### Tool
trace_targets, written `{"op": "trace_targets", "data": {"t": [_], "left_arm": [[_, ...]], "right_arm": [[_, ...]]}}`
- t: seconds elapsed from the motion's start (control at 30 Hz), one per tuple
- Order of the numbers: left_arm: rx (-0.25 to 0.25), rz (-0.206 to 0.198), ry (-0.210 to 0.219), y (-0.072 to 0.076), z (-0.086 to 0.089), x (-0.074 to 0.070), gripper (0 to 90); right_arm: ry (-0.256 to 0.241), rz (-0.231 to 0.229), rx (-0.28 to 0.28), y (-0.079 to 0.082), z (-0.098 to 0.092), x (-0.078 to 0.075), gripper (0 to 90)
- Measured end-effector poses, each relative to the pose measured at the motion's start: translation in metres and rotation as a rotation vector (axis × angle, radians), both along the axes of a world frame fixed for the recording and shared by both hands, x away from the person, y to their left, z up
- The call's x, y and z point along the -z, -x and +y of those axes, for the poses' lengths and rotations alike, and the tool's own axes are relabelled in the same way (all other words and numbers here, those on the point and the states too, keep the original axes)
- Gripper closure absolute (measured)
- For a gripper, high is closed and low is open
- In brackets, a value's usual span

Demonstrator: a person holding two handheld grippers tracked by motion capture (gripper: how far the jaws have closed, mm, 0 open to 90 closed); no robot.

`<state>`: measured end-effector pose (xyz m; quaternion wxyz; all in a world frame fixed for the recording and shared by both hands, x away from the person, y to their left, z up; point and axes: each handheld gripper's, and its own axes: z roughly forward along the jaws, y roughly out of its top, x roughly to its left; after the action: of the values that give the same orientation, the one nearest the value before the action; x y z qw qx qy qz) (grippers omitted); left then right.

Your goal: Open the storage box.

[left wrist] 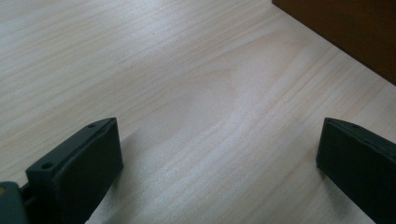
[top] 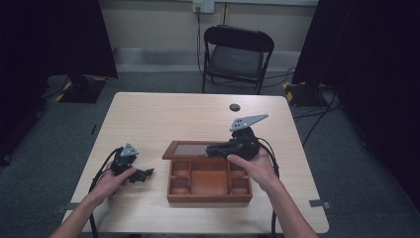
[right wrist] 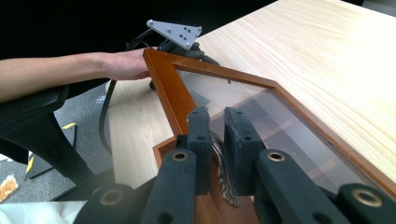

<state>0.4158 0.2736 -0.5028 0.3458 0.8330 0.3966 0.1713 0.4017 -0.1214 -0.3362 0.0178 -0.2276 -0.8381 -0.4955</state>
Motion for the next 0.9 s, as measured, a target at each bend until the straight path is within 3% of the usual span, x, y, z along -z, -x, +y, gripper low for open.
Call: {"op": "trace_targets", "data": {"t": [0.9], "left_arm": [[0.000, 0.000, 0.000, 0.0000, 0.0000, 0.0000, 0.0]], "right_arm": [[0.004, 0.005, 0.003, -0.0060, 0.0018, -0.0061, 82.1]]}}
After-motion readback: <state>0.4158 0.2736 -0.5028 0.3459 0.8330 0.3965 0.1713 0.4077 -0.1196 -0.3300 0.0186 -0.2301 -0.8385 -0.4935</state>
